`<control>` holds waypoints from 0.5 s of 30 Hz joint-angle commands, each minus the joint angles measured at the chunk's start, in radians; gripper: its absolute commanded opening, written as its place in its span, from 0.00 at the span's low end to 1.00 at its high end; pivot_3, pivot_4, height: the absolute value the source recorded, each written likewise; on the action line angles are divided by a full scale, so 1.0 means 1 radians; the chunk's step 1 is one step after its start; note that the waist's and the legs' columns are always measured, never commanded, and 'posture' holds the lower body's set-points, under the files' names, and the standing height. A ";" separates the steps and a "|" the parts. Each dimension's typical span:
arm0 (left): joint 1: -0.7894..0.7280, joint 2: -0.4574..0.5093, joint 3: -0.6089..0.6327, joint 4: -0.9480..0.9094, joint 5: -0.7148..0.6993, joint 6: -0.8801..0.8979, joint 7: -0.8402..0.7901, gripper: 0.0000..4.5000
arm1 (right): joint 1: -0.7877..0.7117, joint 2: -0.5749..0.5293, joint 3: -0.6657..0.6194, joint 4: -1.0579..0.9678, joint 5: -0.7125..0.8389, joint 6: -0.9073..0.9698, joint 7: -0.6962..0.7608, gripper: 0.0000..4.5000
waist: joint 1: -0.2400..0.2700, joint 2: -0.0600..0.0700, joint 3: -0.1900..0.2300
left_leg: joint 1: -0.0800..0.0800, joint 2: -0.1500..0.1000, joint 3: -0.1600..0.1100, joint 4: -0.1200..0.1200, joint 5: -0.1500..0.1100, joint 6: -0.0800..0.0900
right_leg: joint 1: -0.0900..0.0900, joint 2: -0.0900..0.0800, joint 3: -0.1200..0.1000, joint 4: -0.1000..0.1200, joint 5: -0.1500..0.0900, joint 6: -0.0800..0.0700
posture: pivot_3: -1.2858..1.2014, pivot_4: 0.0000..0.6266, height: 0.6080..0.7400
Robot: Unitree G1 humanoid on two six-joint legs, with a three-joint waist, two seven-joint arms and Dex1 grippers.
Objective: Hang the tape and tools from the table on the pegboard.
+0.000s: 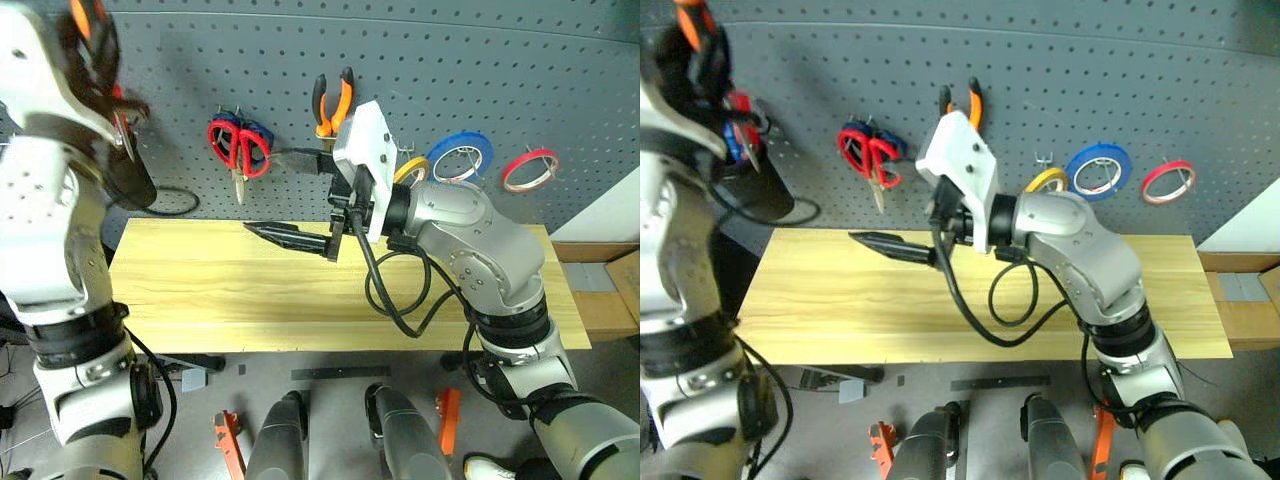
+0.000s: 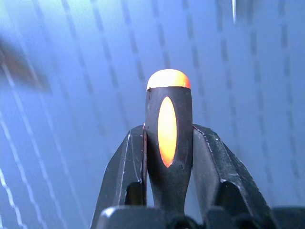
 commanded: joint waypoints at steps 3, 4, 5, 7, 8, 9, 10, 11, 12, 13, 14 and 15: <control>-0.080 0.044 0.008 0.159 0.025 -0.162 -0.033 0.21 | -0.051 0.034 -0.015 0.026 -0.023 -0.051 -0.036 1.00 | 0.001 -0.001 -0.001 | 0.000 0.000 0.000 0.000 0.000 0.000 | 0.000 0.000 0.000 0.001 0.000 0.000 | 0.51 0.32 1.00; -0.084 0.046 0.008 0.177 0.030 -0.179 -0.032 0.21 | -0.056 0.041 -0.013 0.032 -0.027 -0.054 -0.041 1.00 | 0.001 -0.001 -0.001 | 0.000 -0.001 0.000 0.000 0.000 0.000 | 0.000 -0.001 0.000 0.001 0.000 0.000 | 0.50 0.33 1.00; -0.086 0.050 0.010 0.191 0.031 -0.190 -0.033 0.21 | -0.060 0.046 -0.012 0.036 -0.031 -0.057 -0.045 1.00 | 0.001 -0.001 -0.001 | 0.000 -0.001 0.000 0.000 0.000 0.000 | 0.000 -0.001 0.000 0.001 0.000 0.000 | 0.50 0.32 1.00; -0.087 0.057 0.019 0.211 0.031 -0.201 -0.031 0.21 | -0.064 0.051 -0.011 0.039 -0.035 -0.059 -0.050 1.00 | 0.001 -0.001 -0.001 | 0.000 -0.001 0.000 0.000 0.000 0.000 | 0.000 -0.001 0.000 0.001 0.000 0.000 | 0.50 0.32 1.00; -0.087 0.061 0.022 0.218 0.031 -0.204 -0.032 0.21 | -0.064 0.051 -0.010 0.038 -0.036 -0.060 -0.050 1.00 | 0.001 -0.001 -0.001 | 0.000 -0.001 0.000 0.000 0.000 0.000 | -0.001 -0.001 0.000 0.001 0.000 0.000 | 0.50 0.32 1.00; -0.086 0.065 0.024 0.226 0.032 -0.209 -0.033 0.21 | -0.063 0.050 -0.010 0.037 -0.037 -0.060 -0.049 1.00 | 0.000 -0.001 -0.001 | 0.000 -0.001 0.000 0.000 0.000 0.000 | -0.001 -0.001 0.000 0.001 0.000 0.000 | 0.50 0.32 1.00; -0.082 0.068 0.025 0.231 0.034 -0.217 -0.034 0.21 | -0.062 0.050 -0.009 0.036 -0.037 -0.060 -0.049 1.00 | 0.000 -0.001 -0.001 | 0.000 -0.001 0.001 0.000 0.000 0.000 | -0.001 -0.001 0.000 0.001 0.000 0.000 | 0.50 0.32 1.00; -0.073 0.072 0.026 0.239 0.038 -0.227 -0.036 0.21 | -0.061 0.049 -0.007 0.035 -0.037 -0.060 -0.047 1.00 | 0.000 -0.001 -0.001 | 0.000 -0.001 0.001 0.000 0.000 0.000 | -0.001 -0.001 0.000 0.001 0.000 0.000 | 0.50 0.32 1.00; -0.060 0.074 0.029 0.251 0.045 -0.240 -0.034 0.21 | -0.060 0.049 -0.004 0.035 -0.038 -0.060 -0.045 1.00 | 0.000 -0.001 -0.001 | 0.000 0.000 0.001 0.000 0.000 0.000 | -0.001 -0.001 0.000 0.002 0.000 0.000 | 0.50 0.32 1.00; -0.047 0.075 0.033 0.260 0.051 -0.249 -0.028 0.21 | -0.059 0.048 -0.003 0.033 -0.038 -0.059 -0.043 1.00 | 0.000 -0.001 -0.001 | 0.000 0.000 0.001 0.000 0.000 0.000 | -0.001 -0.001 0.000 0.002 0.000 0.000 | 0.50 0.32 1.00; -0.035 0.076 0.037 0.270 0.055 -0.256 -0.023 0.21 | -0.058 0.048 -0.003 0.032 -0.039 -0.059 -0.041 1.00 | 0.000 -0.002 -0.002 | 0.000 -0.001 0.001 0.000 0.000 0.000 | -0.001 -0.001 0.000 0.002 0.000 0.000 | 0.50 0.32 1.00; -0.016 0.079 0.042 0.284 0.070 -0.269 -0.011 0.21 | -0.058 0.049 -0.003 0.032 -0.039 -0.059 -0.041 1.00 | -0.001 -0.002 -0.002 | 0.000 -0.001 0.001 0.000 0.000 0.000 | -0.001 -0.001 0.000 0.003 0.000 0.000 | 0.50 0.32 1.00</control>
